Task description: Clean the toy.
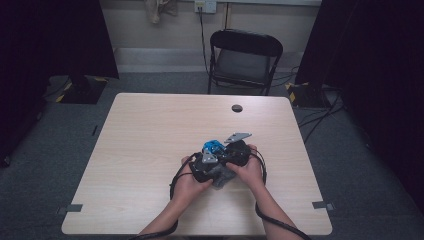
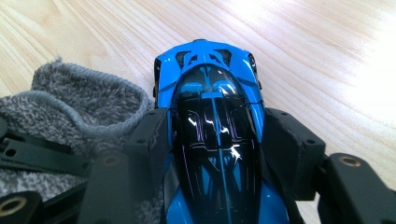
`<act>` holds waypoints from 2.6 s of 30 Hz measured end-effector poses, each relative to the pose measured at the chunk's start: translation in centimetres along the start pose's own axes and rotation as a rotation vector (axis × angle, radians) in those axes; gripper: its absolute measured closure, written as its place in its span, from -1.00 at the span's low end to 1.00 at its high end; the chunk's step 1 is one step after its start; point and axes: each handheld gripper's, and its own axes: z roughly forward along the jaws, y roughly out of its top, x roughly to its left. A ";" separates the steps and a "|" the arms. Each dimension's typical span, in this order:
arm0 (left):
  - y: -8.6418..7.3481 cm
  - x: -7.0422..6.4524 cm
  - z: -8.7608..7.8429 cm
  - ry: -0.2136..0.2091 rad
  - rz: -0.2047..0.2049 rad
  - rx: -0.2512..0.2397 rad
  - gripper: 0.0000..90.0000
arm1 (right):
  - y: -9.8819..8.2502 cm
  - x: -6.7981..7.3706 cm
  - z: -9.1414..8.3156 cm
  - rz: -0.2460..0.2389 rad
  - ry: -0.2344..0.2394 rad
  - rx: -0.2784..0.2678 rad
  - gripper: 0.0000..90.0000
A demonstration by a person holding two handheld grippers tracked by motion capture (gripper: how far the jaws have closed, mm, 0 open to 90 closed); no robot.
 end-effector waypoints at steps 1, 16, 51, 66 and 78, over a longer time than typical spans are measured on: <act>0.0 0.0 0.0 0.001 -0.002 0.001 0.57 | 0.1 0.0 0.0 -0.003 -0.001 0.004 -0.06; 0.2 0.9 -0.3 0.028 -0.003 0.022 0.57 | 0.1 -0.1 0.0 -0.014 0.008 0.007 -0.06; 0.8 5.1 -1.2 0.116 -0.097 0.065 0.57 | -0.2 -0.2 -0.1 -0.012 0.011 -0.009 -0.06; 0.8 6.5 -1.6 0.151 -0.142 0.064 0.58 | -0.3 -0.2 -0.1 -0.011 0.010 -0.009 -0.06; 0.7 8.6 -1.6 0.195 -0.171 0.065 0.58 | -0.4 -0.2 -0.2 -0.007 0.014 -0.014 -0.06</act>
